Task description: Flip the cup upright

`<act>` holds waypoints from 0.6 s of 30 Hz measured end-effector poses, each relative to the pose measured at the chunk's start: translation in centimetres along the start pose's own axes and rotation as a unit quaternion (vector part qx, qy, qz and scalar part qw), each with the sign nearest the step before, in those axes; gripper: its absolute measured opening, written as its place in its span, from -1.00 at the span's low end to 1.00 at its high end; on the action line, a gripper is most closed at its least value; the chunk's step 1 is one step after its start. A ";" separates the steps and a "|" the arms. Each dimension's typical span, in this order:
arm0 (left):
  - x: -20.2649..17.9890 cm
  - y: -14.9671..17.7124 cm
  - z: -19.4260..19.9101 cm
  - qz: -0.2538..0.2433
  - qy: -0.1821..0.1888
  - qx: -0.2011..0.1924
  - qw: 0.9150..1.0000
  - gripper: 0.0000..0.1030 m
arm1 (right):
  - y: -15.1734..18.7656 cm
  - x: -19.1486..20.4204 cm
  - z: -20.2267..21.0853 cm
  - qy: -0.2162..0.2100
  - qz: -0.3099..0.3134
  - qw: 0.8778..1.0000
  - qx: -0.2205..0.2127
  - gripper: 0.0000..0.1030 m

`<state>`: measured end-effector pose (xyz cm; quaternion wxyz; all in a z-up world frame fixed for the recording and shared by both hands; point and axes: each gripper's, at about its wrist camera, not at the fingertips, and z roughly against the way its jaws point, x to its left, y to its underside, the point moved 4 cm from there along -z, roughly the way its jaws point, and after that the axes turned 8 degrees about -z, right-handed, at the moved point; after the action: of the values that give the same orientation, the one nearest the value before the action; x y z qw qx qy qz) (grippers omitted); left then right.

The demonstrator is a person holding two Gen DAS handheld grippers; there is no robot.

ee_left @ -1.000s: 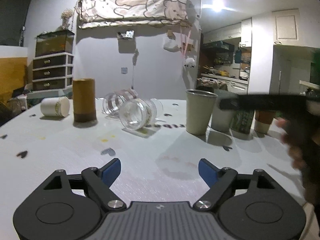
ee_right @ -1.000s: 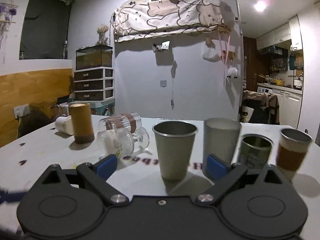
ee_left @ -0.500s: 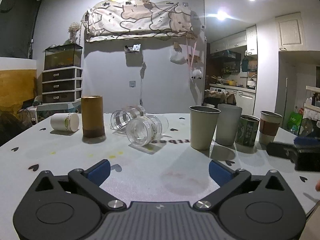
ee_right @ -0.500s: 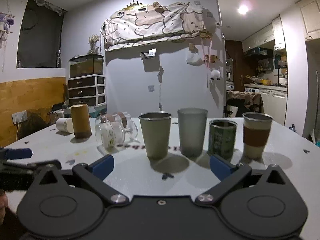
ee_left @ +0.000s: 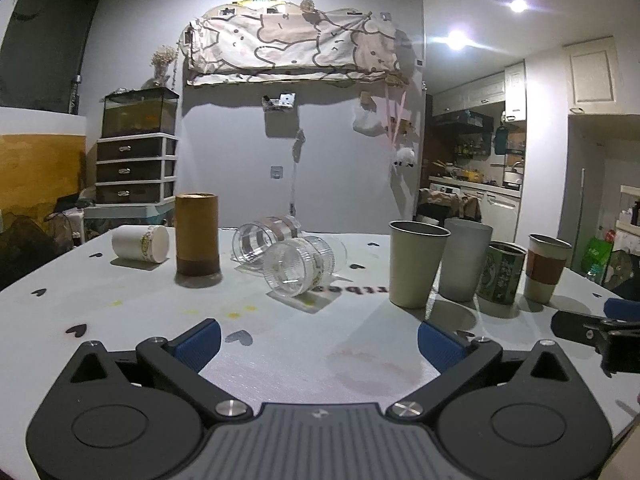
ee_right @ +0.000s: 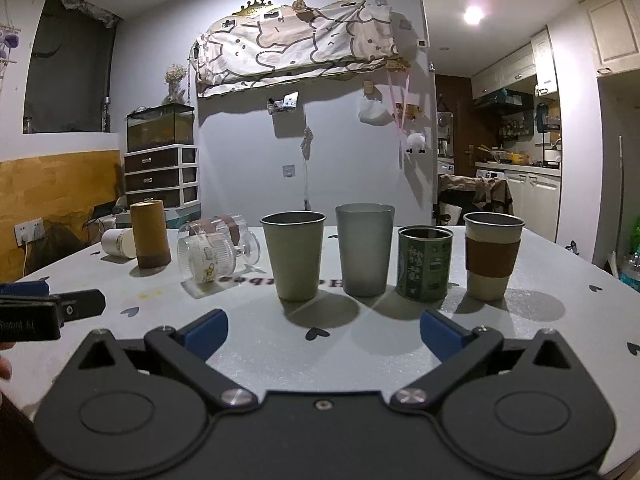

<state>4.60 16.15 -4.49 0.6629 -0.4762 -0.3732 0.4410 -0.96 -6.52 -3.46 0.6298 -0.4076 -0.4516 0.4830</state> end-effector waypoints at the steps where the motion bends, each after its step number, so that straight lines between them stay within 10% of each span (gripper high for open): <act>1: 0.0 0.0 0.0 0.001 -0.001 -0.001 1.000 1.00 | 0.0 0.1 0.0 0.000 0.000 1.000 0.000 1.00; 18: 0.0 -0.1 0.1 0.000 -0.006 0.000 1.000 1.00 | -0.1 0.2 -0.1 0.002 0.002 1.000 0.001 1.00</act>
<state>4.54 16.20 -4.33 0.6607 -0.4732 -0.3773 0.4442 -0.86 -6.37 -3.36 0.6303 -0.4082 -0.4491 0.4841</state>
